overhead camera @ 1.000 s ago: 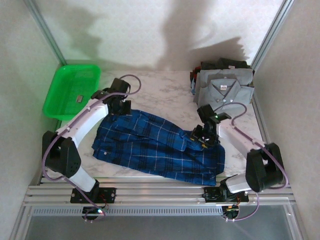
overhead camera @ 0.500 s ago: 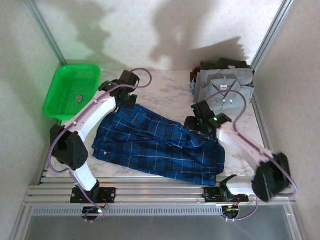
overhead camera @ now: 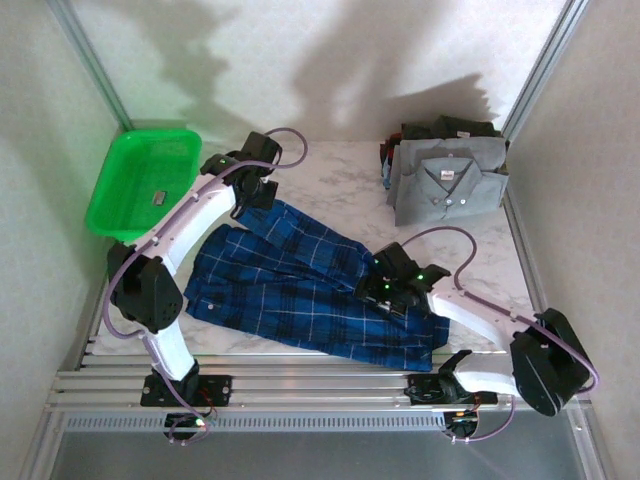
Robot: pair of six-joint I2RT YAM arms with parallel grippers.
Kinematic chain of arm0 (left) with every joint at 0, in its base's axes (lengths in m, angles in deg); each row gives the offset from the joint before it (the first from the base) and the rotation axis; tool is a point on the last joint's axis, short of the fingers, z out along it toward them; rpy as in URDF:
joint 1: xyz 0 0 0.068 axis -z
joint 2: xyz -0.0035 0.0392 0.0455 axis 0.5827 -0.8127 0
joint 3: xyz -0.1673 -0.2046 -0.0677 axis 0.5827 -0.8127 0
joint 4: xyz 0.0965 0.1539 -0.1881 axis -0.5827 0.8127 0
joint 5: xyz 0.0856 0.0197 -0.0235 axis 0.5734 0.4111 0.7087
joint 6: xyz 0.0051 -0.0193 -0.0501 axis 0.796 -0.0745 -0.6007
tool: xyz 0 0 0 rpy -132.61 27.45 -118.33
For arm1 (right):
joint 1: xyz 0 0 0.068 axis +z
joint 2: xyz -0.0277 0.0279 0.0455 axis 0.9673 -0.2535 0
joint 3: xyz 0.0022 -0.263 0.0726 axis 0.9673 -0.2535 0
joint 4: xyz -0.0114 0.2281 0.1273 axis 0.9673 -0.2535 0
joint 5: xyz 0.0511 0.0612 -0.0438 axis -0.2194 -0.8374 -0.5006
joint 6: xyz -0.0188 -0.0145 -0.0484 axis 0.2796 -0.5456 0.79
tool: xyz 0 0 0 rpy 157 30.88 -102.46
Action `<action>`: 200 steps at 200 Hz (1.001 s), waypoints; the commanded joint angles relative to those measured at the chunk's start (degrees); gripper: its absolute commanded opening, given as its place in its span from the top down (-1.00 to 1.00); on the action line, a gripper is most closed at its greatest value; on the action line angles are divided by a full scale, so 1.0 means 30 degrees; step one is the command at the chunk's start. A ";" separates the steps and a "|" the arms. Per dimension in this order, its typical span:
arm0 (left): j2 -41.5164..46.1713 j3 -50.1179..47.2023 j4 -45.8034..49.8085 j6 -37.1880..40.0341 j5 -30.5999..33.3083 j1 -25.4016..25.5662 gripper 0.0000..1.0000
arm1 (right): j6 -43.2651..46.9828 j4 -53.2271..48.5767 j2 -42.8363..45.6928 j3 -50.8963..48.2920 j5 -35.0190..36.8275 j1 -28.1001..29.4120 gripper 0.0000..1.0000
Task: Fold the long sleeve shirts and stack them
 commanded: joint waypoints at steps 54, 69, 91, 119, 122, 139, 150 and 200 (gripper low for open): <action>0.0437 -0.0335 0.0196 0.0225 -0.0313 0.0076 1.00 | -0.2505 0.1819 -0.1615 0.1037 0.0740 0.0189 -0.21; 0.0496 -0.0415 0.0141 0.0225 -0.0369 0.0076 1.00 | -0.2845 0.2153 -0.1793 0.1045 0.0891 0.0191 -0.18; 0.0581 -0.0577 0.0079 0.0203 -0.0475 0.0104 1.00 | -0.3039 0.2176 -0.2285 0.1384 0.1074 0.0187 -0.01; 0.0713 -0.0839 -0.0018 0.0226 -0.0508 0.0086 1.00 | -0.3266 0.1997 -0.2596 0.1667 0.1117 0.0241 0.44; 0.0735 -0.0866 -0.0013 0.0247 -0.0485 0.0077 1.00 | -0.3298 0.1956 -0.2532 0.1683 0.1187 0.0263 0.48; 0.0884 -0.1079 -0.0101 0.0284 -0.0352 0.0069 1.00 | -0.3374 0.1312 -0.1950 0.1894 0.1456 0.0366 0.65; 0.0944 -0.1190 -0.0141 0.0316 -0.0335 0.0048 1.00 | -0.3382 0.0727 -0.1606 0.1981 0.1511 0.0366 0.80; 0.0893 -0.1441 -0.0436 0.0285 -0.0347 -0.0010 1.00 | -0.5652 -0.0524 0.0216 0.0852 0.1424 0.1715 1.00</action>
